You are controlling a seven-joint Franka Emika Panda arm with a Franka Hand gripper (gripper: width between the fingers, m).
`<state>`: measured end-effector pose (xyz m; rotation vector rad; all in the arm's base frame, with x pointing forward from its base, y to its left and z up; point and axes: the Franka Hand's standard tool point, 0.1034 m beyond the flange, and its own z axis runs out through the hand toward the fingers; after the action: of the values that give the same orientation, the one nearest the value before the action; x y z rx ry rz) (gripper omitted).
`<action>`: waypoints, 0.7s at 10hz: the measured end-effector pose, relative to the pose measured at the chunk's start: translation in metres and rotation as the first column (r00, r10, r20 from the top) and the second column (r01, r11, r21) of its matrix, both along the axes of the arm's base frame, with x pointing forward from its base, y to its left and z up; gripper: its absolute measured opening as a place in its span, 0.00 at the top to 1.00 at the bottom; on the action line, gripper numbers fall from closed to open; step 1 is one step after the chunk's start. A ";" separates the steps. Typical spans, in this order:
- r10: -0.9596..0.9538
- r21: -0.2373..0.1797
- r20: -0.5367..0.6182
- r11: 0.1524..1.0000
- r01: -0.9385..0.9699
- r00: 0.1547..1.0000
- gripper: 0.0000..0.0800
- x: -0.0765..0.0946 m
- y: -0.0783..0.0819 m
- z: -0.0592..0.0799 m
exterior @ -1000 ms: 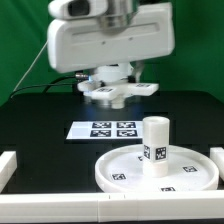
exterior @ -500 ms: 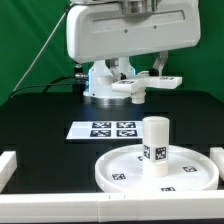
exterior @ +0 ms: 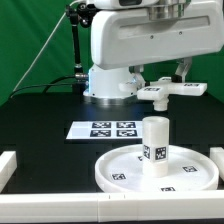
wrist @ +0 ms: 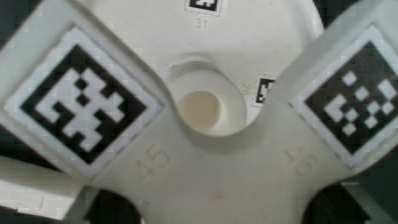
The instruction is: Assemble round table
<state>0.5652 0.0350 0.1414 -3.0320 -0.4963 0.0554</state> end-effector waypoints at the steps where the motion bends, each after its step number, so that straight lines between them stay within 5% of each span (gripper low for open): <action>1: -0.001 0.000 -0.001 1.000 0.001 1.000 0.44 -0.001 -0.001 -0.002; 7: -0.006 -0.003 -0.015 1.000 0.006 1.000 0.44 -0.010 -0.003 -0.020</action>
Offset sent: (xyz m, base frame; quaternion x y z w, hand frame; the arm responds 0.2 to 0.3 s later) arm -0.0021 -0.0034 -0.0117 0.0035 0.0086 -0.0030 1.0000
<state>0.5548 0.0316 0.1213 -3.0334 -0.4863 0.0789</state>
